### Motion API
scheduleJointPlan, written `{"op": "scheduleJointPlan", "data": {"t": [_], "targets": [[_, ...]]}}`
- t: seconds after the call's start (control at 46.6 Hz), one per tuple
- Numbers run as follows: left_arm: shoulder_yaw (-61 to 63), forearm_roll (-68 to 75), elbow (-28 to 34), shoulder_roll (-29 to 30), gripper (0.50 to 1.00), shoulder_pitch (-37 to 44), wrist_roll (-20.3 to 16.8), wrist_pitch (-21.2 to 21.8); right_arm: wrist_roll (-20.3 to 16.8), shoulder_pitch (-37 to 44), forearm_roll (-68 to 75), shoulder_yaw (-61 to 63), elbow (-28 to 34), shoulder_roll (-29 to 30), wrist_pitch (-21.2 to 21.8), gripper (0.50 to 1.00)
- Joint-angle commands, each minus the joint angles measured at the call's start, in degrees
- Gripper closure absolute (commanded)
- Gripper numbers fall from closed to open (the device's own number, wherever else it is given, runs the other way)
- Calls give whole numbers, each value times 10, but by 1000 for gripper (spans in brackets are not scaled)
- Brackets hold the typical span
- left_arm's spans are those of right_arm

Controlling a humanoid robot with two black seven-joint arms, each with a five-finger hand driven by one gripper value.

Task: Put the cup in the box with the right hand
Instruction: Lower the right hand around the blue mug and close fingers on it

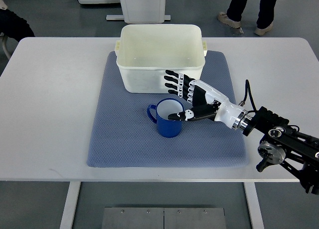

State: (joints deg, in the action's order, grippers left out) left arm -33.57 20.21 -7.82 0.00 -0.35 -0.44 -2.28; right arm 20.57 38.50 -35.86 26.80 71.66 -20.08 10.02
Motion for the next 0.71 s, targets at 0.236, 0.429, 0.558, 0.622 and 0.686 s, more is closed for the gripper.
{"op": "scheduleJointPlan", "data": {"t": [0.236, 0.429, 0.558, 0.622, 0.686], "targets": [[0, 0, 0, 0, 500, 1, 0, 0, 0, 1, 2, -3, -35, 24, -2, 500], [0, 0, 0, 0, 500, 0, 0, 0, 9, 2, 2, -3, -43, 28, -2, 500], [0, 0, 0, 0, 500, 0, 0, 0, 31, 1, 2, -3, -50, 30, -2, 500], [0, 0, 0, 0, 500, 0, 0, 0, 34, 1, 3, -1, -58, 35, -3, 500], [0, 0, 0, 0, 500, 1, 0, 0, 34, 1, 3, 0, -63, 37, -3, 500]]}}
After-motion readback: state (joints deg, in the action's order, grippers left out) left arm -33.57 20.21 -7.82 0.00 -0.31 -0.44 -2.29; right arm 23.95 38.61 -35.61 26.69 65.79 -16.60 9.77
